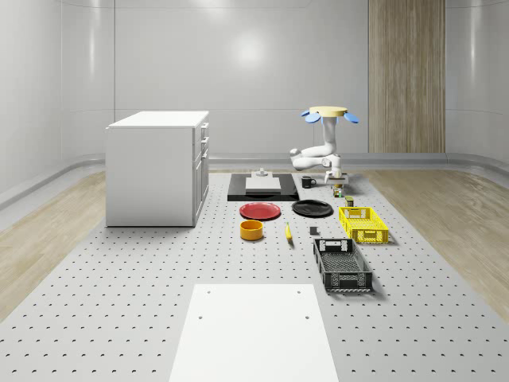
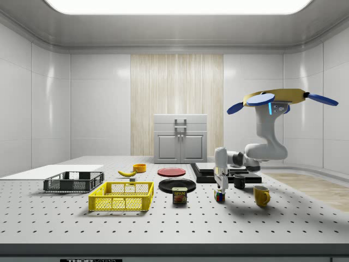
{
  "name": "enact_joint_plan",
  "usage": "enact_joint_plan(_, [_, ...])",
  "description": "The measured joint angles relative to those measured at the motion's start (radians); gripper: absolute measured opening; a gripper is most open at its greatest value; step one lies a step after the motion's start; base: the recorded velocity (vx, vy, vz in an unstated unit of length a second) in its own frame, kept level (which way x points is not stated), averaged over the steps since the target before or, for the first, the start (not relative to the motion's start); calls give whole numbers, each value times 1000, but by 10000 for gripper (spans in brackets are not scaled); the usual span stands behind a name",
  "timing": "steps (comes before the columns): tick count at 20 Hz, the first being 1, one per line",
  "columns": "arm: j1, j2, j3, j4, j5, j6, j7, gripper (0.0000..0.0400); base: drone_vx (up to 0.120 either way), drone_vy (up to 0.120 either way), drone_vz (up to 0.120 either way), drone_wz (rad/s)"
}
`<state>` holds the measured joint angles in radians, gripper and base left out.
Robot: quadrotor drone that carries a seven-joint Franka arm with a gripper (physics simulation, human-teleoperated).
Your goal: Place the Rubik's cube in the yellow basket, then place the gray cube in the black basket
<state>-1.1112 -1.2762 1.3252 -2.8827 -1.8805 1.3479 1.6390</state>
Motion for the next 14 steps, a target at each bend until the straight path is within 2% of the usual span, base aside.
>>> enact_joint_plan(1, [-1,-4,1,0,2,4,1,400,120,0,0,0])
enact_joint_plan(14, [-7,-61,-62,15,-45,79,1,400,0,0,0,0])
